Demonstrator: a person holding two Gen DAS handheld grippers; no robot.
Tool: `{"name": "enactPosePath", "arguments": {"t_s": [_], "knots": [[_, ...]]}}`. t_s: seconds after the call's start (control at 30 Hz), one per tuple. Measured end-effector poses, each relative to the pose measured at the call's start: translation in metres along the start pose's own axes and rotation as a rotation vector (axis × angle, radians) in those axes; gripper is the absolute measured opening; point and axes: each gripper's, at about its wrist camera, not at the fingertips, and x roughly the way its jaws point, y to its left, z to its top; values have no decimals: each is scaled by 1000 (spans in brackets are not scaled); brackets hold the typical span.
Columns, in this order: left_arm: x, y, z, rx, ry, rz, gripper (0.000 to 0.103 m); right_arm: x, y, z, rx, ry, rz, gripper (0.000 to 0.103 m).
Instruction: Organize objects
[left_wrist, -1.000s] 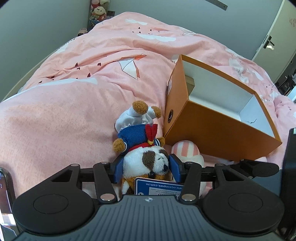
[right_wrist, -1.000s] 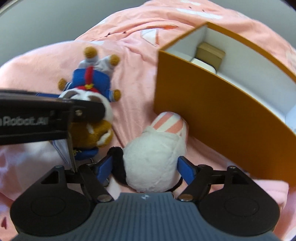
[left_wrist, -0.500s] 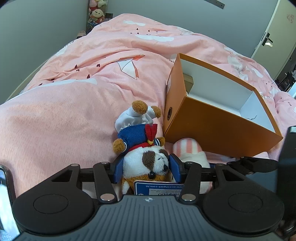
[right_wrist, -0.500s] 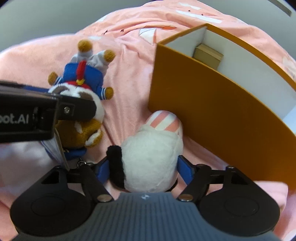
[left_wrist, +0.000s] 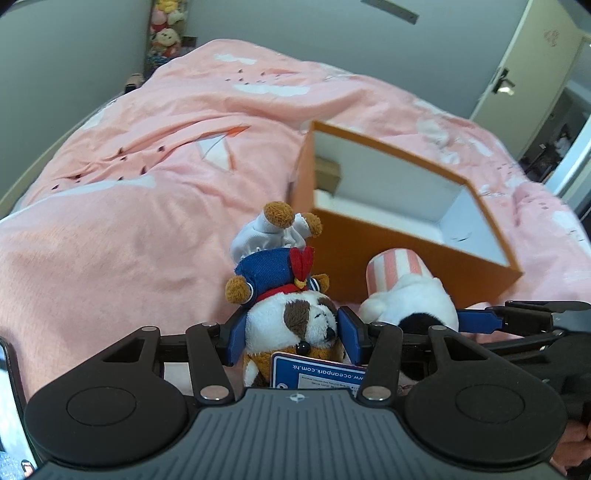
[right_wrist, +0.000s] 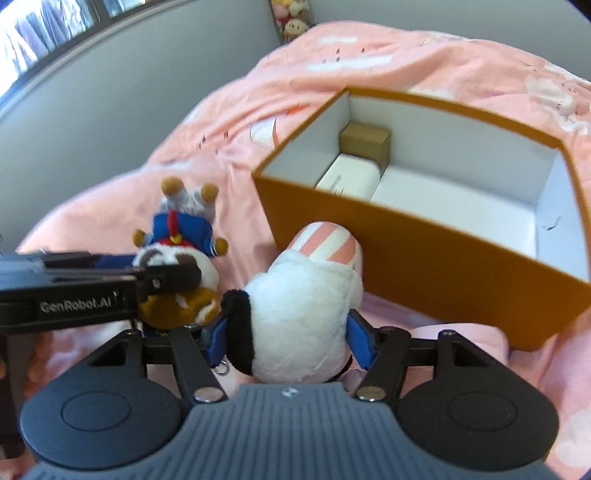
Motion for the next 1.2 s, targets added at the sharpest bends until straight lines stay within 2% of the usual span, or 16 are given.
{"name": "enactPosePath", "arguments": {"t_s": [0.17,0.3,0.47,0.6,0.73,0.87,0.93,1.2], "knots": [[-18,-9,13,-2,-26,-81,59,-38,-15,13,54,-58,68,65],[-28,-22,40,21,-56,-140,59,-73,-28,32,57,-126,84,65],[-30,-50,93,77,-140,-182,59,-97,-46,64,36,-213,36,66],[-5,-75,121,108,-150,-187,59,-90,-65,82,36,-266,-14,66],[44,-88,128,95,-89,-183,58,-68,-85,94,41,-277,-81,66],[97,-94,126,132,49,-164,59,-36,-108,97,60,-189,-110,66],[118,-91,117,141,111,-159,59,-22,-118,95,68,-145,-106,66],[155,-79,99,197,220,-139,59,32,-139,80,143,-1,-27,66]]}}
